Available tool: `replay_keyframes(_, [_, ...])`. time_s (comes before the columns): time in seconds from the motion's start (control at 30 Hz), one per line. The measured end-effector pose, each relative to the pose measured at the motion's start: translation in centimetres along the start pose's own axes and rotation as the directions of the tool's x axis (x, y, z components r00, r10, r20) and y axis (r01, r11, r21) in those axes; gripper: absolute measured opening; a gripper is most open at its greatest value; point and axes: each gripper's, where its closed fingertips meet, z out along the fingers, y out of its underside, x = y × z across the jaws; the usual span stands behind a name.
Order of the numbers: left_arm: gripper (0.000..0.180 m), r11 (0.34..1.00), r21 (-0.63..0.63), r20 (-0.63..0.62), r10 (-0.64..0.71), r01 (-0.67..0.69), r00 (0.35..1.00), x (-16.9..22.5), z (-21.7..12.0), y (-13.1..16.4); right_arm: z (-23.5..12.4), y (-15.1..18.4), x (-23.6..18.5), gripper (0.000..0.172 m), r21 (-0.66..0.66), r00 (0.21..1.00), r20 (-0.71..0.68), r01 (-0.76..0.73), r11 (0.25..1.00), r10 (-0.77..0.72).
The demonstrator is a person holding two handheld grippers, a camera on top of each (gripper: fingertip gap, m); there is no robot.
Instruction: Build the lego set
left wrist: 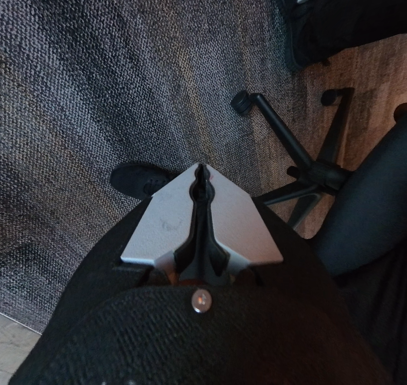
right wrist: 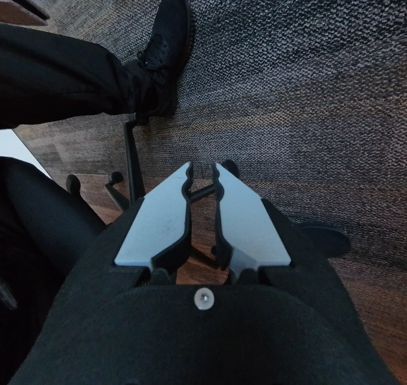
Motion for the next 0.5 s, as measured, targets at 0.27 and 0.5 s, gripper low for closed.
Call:
replay_keyframes(0.27, [0.0,1.0,-0.028,-0.013,0.009,-0.009,1.0,0.1,0.6,-0.3,-0.5,0.5,-0.7,0.022,0.012,0.999,0.038,-0.016,1.0,0.015])
replay_keyframes(0.5, [0.0,0.999,-0.042,-0.022,0.03,-0.031,0.999,0.2,0.9,-0.7,-0.2,1.5,-1.1,0.025,-0.013,0.998,0.055,-0.035,0.999,0.036])
